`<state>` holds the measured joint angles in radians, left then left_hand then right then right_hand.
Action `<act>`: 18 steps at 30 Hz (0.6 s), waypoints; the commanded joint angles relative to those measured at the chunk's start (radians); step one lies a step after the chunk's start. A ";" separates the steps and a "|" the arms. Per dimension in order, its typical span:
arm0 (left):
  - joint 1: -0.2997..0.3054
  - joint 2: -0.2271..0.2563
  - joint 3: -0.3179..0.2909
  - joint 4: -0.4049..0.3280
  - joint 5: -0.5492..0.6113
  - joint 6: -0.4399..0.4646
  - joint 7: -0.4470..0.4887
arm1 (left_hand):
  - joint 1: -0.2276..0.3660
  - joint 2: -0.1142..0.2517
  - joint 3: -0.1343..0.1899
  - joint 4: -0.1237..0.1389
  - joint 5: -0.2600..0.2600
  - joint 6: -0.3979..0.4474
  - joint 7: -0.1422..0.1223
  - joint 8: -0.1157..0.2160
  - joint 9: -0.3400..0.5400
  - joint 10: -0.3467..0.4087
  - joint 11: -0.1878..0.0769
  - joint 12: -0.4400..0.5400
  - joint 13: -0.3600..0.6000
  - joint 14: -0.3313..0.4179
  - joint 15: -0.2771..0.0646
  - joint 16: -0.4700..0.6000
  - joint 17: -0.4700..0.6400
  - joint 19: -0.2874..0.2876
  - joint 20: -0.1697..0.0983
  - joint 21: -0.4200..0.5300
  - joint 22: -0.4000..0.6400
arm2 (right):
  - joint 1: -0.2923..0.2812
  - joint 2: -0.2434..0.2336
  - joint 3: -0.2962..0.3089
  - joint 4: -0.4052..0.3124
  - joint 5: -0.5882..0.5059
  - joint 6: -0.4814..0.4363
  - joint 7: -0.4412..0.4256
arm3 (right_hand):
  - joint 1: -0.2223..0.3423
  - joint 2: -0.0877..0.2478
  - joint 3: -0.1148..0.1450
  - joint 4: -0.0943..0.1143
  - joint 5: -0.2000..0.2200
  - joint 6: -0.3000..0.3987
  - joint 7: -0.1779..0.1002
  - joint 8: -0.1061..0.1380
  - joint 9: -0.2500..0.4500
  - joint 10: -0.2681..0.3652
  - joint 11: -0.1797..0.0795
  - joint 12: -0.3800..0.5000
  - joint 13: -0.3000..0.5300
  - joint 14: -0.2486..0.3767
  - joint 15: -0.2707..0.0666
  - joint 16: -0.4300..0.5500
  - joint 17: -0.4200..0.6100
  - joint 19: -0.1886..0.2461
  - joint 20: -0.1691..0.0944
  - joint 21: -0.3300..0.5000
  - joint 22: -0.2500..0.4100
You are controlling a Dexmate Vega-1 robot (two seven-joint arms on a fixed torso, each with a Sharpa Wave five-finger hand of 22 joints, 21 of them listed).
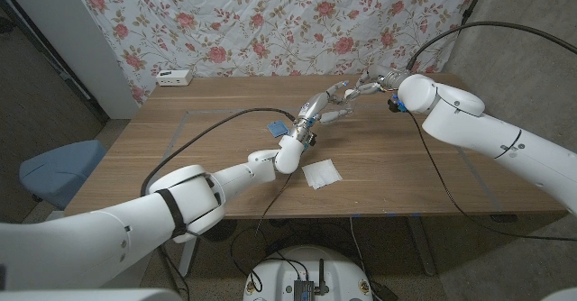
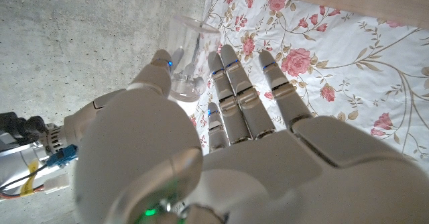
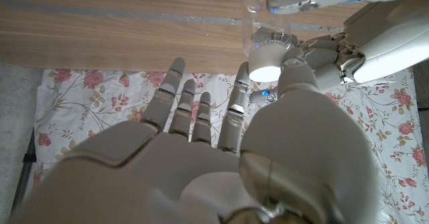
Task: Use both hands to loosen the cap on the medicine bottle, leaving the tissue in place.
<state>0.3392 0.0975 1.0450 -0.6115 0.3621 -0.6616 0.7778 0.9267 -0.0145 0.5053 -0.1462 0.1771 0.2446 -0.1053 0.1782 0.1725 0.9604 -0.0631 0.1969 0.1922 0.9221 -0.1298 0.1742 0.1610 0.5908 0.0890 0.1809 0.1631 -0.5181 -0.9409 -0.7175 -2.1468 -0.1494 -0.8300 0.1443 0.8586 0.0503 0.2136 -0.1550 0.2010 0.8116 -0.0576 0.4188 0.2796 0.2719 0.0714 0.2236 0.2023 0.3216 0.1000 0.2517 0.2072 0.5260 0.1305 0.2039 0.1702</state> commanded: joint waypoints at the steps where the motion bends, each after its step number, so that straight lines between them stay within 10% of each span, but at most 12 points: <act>1: 0.022 0.022 -0.016 -0.056 0.013 0.024 -0.015 | 0.004 0.008 0.000 0.002 0.004 0.010 0.001 0.006 0.002 0.085 -0.076 0.006 0.003 0.005 -0.088 -0.002 0.001 0.001 -0.001 0.004 0.003 | -0.004 -0.001 -0.003 -0.015 -0.013 -0.017 0.007 | 0.009 0.004 0.006 0.001 0.001 0.038 -0.036 0.002 0.002 0.004 0.001 -0.001 0.002 0.003 -0.004 0.003 0.003 0.011 -0.001 0.008 0.004; 18: 0.042 0.029 -0.036 -0.083 0.021 0.038 -0.020 | 0.008 0.010 0.001 -0.001 0.004 0.009 0.000 0.006 0.002 0.084 -0.084 0.005 0.003 0.008 -0.088 -0.001 0.001 -0.003 -0.003 0.003 0.003 | 0.003 -0.007 0.001 -0.014 0.015 -0.014 0.042 | -0.022 0.002 -0.005 0.018 -0.008 -0.094 -0.017 -0.055 -0.010 -0.026 0.014 -0.022 0.002 -0.026 0.016 -0.014 0.006 -0.014 0.006 -0.007 0.004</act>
<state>0.3703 0.1225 1.0199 -0.6796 0.3777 -0.6300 0.7611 0.9270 -0.0147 0.5038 -0.1472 0.1764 0.2446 -0.1052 0.1782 0.1725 0.9633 -0.0601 0.1964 0.1929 0.9234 -0.1286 0.1742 0.1609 0.5909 0.0891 0.1809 0.1631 -0.5211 -0.9423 -0.7179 -2.1597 -0.1553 -0.8462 0.1624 0.8575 0.0564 0.2113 -0.1425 0.1958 0.7446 -0.0869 0.3771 0.2717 0.2562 0.0792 0.2091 0.2023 0.3026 0.1111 0.2448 0.2121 0.5201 0.1363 0.2006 0.1702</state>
